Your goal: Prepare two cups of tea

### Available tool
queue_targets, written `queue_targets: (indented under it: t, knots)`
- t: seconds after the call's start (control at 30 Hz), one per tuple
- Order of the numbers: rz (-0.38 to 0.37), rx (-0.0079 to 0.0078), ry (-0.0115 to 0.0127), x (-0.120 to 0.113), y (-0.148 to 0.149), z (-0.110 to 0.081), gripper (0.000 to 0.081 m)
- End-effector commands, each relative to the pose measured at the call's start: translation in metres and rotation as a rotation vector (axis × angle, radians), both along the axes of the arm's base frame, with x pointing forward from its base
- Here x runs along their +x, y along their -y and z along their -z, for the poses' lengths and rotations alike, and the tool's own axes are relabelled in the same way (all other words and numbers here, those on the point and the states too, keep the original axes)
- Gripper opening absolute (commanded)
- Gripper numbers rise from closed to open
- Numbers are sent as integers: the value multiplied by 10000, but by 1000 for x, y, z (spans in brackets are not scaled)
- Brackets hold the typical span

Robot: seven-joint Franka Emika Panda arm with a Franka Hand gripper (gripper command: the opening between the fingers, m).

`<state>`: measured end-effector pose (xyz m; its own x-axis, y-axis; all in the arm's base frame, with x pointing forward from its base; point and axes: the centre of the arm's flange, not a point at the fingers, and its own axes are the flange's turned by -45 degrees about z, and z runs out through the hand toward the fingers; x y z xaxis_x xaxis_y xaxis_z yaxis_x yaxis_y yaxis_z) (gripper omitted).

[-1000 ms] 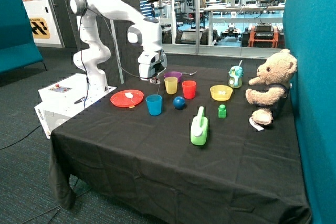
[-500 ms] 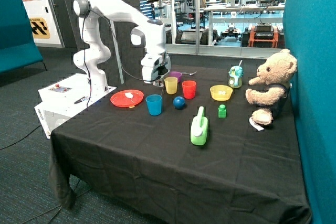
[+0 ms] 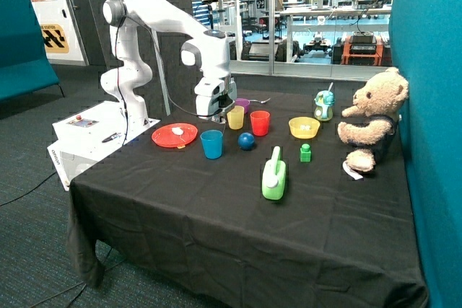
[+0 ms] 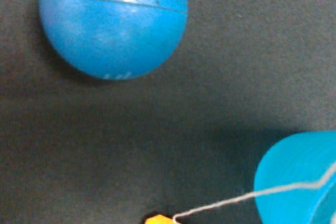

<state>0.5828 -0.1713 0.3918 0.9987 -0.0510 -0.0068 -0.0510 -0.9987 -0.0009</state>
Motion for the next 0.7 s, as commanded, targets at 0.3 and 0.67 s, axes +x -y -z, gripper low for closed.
queue_targets:
  t: [0.3, 0.67]
  knots:
    - [301, -13, 67, -9, 24, 11, 0]
    - [375, -14, 67, -7, 38, 11, 0]
